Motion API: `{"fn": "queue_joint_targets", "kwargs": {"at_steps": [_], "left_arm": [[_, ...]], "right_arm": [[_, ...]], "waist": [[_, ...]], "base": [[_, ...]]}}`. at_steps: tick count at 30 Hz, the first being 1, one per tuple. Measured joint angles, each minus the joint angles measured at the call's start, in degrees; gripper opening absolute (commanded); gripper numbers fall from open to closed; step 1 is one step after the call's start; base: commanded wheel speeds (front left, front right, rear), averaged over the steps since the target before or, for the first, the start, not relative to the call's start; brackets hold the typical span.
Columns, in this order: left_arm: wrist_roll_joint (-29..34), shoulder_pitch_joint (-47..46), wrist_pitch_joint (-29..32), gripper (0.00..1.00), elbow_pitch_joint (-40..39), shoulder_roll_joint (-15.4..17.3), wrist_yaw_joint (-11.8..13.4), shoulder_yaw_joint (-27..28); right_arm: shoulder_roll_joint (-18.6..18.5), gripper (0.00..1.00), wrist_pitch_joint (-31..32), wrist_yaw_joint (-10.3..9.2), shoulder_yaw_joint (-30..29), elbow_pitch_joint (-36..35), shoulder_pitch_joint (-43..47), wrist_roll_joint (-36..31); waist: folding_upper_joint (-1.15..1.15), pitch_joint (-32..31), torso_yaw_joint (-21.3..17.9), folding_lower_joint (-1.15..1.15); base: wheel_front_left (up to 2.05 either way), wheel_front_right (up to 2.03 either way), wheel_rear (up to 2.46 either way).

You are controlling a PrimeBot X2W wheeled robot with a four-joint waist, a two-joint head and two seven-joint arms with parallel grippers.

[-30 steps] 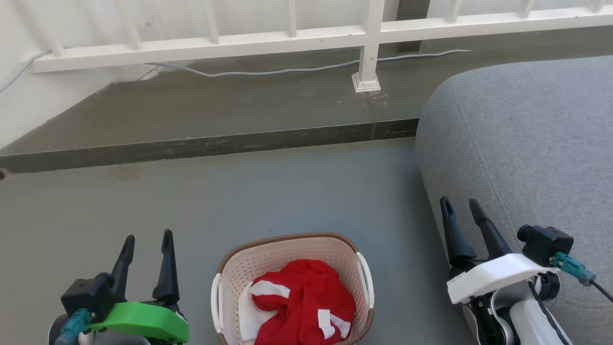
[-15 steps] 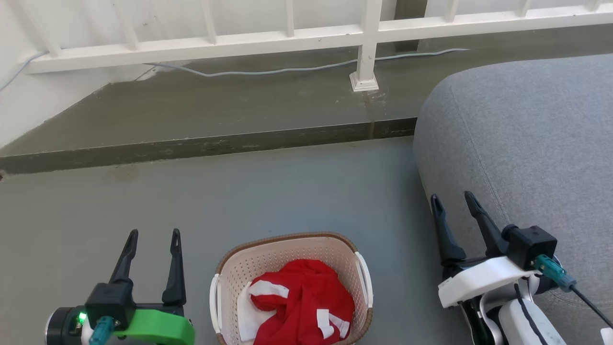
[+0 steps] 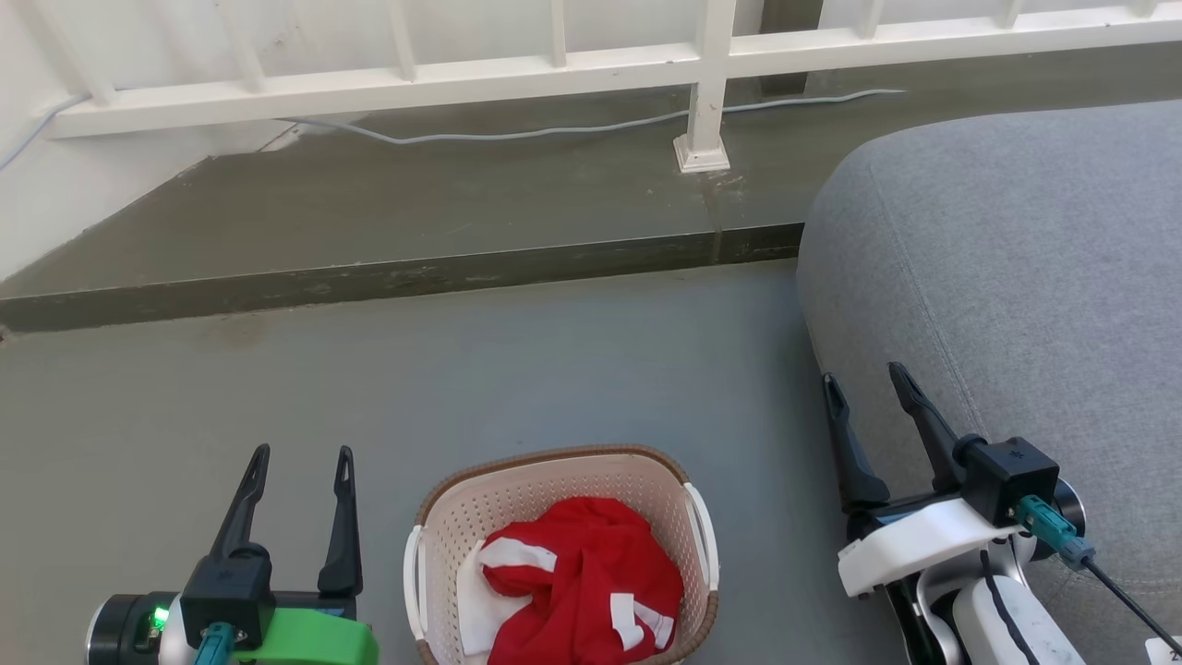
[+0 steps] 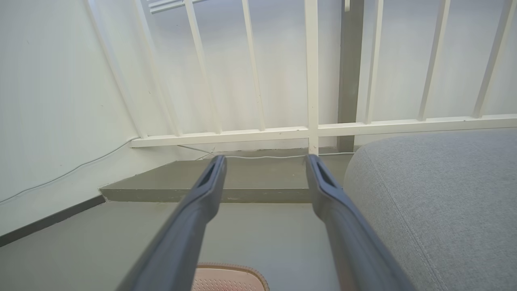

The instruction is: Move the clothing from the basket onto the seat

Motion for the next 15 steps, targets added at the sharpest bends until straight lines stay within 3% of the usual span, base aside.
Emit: {"fn": "queue_joint_targets", "kwargs": {"at_steps": [15], "left_arm": [[0.0, 0.01, 0.0, 1.0, 0.05, 0.0, 0.0, 0.37]], "right_arm": [[0.0, 1.0, -0.05, 0.0, -0.22, -0.16, 0.0, -0.01]], "waist": [[0.0, 0.58, -0.05, 0.0]], "base": [[0.0, 0.0, 0.0]]}}
